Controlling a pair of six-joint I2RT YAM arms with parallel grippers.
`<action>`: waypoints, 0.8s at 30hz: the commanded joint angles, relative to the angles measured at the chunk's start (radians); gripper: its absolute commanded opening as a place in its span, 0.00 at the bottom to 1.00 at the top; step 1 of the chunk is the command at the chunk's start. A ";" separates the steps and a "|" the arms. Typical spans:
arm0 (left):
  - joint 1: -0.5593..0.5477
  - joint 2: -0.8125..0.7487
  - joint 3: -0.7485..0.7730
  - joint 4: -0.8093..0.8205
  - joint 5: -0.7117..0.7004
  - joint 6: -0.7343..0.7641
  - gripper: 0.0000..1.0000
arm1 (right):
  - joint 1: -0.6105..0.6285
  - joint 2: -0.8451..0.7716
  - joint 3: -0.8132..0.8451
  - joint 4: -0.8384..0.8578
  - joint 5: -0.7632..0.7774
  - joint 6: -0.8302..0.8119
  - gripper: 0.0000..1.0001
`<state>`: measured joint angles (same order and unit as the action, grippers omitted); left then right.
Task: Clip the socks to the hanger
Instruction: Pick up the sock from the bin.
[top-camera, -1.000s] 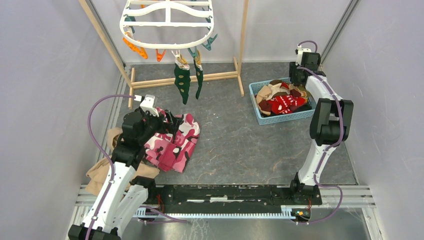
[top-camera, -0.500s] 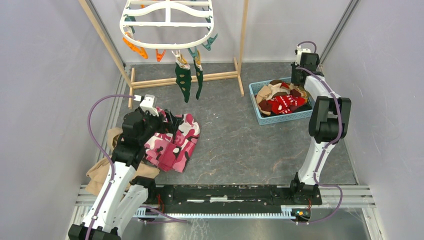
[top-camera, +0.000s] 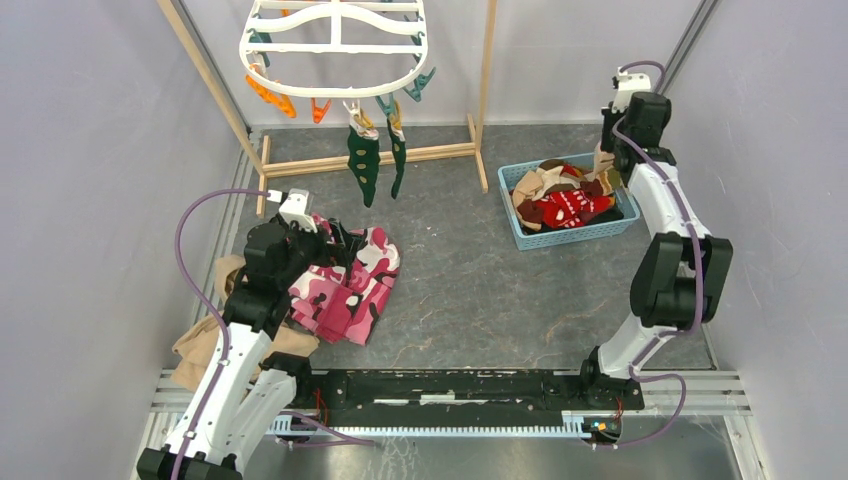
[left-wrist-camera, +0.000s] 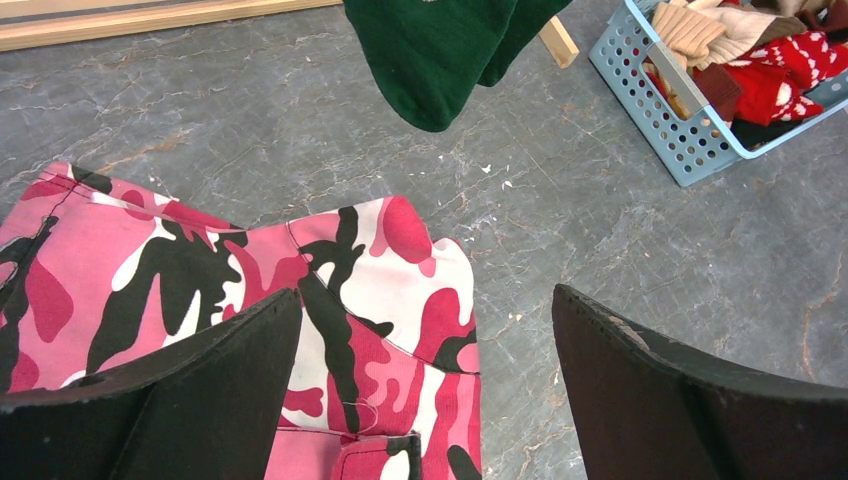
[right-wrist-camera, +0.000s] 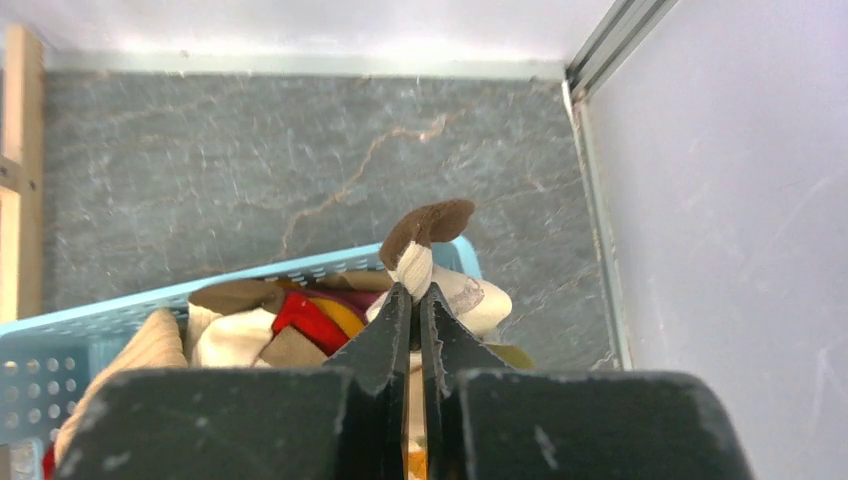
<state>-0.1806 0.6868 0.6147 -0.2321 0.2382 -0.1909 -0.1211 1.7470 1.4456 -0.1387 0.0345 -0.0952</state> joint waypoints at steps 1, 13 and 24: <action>0.006 -0.003 0.002 0.020 0.002 0.010 1.00 | -0.020 -0.083 -0.023 0.052 -0.068 -0.005 0.05; 0.006 -0.003 0.002 0.020 0.005 0.008 1.00 | -0.046 -0.142 -0.058 0.004 -0.292 -0.047 0.07; 0.006 -0.007 0.002 0.019 0.001 0.009 1.00 | -0.065 -0.143 -0.002 -0.077 -0.564 -0.157 0.12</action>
<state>-0.1799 0.6868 0.6147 -0.2329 0.2382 -0.1909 -0.1707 1.6463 1.3811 -0.1989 -0.3695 -0.1780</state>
